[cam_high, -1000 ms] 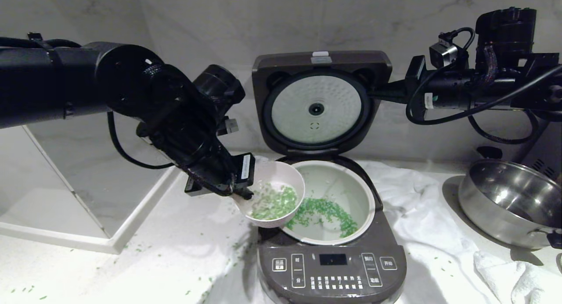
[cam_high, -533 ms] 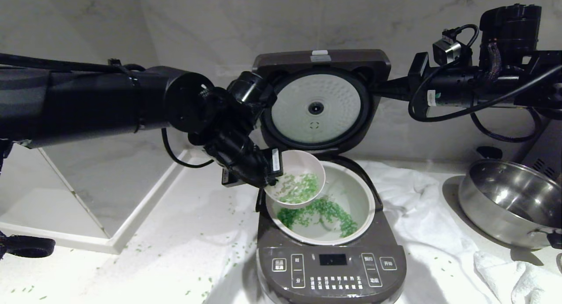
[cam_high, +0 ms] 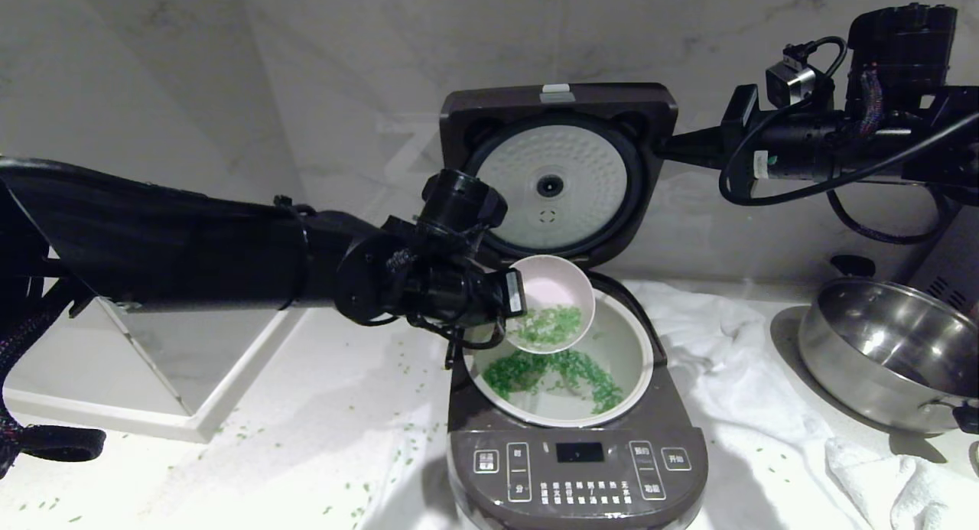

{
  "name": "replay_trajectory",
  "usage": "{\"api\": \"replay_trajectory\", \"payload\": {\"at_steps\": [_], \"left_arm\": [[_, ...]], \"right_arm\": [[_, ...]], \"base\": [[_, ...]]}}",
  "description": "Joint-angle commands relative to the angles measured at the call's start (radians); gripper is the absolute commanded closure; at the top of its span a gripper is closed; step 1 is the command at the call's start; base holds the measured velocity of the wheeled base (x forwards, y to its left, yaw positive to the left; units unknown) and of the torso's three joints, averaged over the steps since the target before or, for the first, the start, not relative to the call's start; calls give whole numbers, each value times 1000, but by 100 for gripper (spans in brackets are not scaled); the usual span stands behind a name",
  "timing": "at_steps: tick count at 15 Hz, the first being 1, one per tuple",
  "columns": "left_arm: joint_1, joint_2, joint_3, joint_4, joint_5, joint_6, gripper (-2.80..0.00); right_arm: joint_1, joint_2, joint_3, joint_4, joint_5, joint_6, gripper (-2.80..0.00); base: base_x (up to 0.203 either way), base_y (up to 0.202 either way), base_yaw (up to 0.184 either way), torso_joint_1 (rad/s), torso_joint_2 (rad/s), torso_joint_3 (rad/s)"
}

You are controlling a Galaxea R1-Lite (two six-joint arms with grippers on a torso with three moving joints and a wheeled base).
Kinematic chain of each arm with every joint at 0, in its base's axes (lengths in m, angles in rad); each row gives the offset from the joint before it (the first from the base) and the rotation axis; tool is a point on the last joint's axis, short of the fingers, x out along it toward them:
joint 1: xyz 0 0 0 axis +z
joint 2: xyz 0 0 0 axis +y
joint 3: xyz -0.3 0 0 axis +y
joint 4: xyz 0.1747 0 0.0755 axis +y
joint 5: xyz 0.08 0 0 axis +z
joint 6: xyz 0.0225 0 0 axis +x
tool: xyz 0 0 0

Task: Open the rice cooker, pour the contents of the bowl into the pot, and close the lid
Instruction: Pour the water from the bowl into the rice cooker

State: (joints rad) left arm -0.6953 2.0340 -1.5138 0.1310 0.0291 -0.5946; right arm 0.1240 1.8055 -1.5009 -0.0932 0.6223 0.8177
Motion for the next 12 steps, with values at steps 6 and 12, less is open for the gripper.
{"api": "replay_trajectory", "payload": {"at_steps": [6,12], "left_arm": [[-52,89,398,-1256,89,341,0],[-50,212,435,-1629,87,518,0]], "right_arm": [[-6,-3,-2,-2,4,5,0],[-6,-6,-4,-11,4,17,0]], "base": [[0,0,0,0,0,0],[0,0,0,0,0,0]]}}
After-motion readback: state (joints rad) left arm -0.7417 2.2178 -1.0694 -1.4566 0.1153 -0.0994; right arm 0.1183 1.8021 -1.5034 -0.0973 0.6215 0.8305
